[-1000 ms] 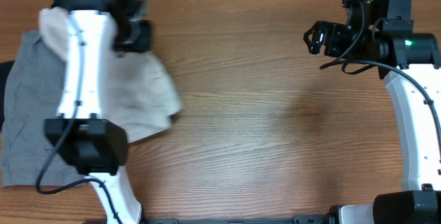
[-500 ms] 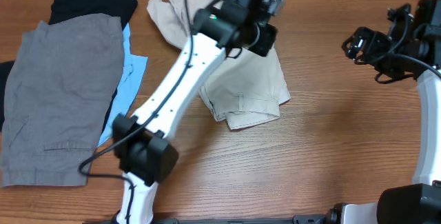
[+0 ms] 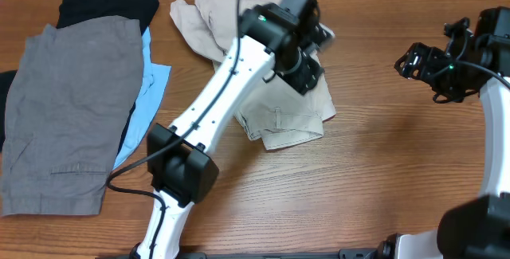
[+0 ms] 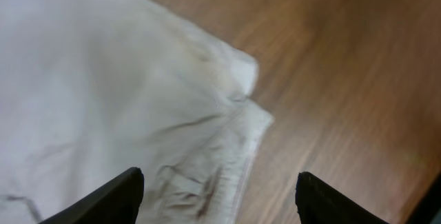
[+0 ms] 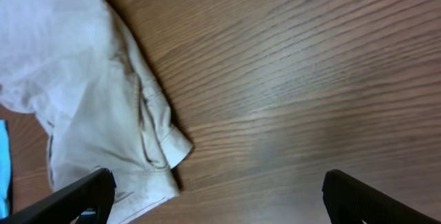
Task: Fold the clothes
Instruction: 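Grasp the beige shorts with the left gripper and drag them right, then grasp the beige shorts' other side with the right gripper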
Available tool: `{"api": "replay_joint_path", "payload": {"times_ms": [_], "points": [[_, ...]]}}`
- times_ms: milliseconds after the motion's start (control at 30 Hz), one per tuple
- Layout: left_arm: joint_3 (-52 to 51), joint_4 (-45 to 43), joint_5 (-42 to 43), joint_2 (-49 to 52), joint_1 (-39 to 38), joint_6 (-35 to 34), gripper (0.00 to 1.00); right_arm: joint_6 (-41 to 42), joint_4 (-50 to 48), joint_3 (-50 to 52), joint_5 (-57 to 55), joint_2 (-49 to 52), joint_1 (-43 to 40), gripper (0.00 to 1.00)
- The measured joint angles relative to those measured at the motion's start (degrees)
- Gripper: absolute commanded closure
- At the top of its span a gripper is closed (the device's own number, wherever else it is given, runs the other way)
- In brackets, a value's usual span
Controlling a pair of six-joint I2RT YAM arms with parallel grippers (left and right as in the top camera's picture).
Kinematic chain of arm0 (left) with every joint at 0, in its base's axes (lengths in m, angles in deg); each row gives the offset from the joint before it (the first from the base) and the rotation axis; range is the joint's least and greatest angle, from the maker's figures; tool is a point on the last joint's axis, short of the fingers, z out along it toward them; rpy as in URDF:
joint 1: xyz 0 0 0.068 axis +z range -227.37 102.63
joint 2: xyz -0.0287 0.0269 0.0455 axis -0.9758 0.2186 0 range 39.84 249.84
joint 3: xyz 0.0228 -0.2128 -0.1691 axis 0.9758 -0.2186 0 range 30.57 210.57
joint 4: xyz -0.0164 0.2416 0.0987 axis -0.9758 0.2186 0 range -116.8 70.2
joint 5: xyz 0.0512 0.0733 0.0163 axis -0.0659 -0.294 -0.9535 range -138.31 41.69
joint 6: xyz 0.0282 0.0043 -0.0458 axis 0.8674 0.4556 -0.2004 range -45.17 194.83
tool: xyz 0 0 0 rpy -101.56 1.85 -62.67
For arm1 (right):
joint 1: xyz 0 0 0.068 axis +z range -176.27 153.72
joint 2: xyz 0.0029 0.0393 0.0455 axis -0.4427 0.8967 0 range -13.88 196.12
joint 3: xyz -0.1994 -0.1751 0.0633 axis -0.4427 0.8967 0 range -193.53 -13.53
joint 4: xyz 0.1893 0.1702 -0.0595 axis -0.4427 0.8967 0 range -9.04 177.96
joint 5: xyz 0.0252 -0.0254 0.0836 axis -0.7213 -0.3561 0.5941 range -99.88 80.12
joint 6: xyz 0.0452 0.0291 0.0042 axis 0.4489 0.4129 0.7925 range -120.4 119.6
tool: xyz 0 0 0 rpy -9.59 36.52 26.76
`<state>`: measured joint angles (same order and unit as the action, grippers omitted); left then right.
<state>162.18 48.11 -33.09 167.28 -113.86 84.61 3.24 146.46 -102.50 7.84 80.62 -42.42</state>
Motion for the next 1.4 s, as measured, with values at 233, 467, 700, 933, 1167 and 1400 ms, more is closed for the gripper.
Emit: {"api": "replay_joint_path", "payload": {"times_ms": [233, 467, 700, 933, 1167, 1400], "points": [[-0.4, -0.3, -0.8, 1.3, -8.9, 3.5, 0.25, 1.7, -4.6, 0.4, 0.1, 4.9, -1.9, 0.00], [-0.9, 2.4, -10.6, 9.2, -12.3, -0.8, 0.26, 2.3, -4.6, 0.5, 0.2, 5.0, -7.2, 0.00], [-1.5, 2.3, -15.8, 15.6, -11.8, -7.3, 0.27, 2.4, -4.7, 0.5, 1.0, 5.0, -8.7, 0.00], [-1.5, 1.4, -16.9, 16.0, -11.8, -8.9, 0.23, 2.4, -4.7, 0.5, 1.4, 5.0, -8.6, 0.00], [-1.5, -0.5, -16.7, 16.0, -11.8, -8.3, 0.31, 2.4, -4.7, 0.5, 1.5, 5.0, -8.6, 0.00], [-2.4, -3.2, -15.5, 16.0, -12.0, -1.7, 0.25, 2.4, -4.8, 0.5, 1.6, 5.0, -8.6, 0.00]]}}
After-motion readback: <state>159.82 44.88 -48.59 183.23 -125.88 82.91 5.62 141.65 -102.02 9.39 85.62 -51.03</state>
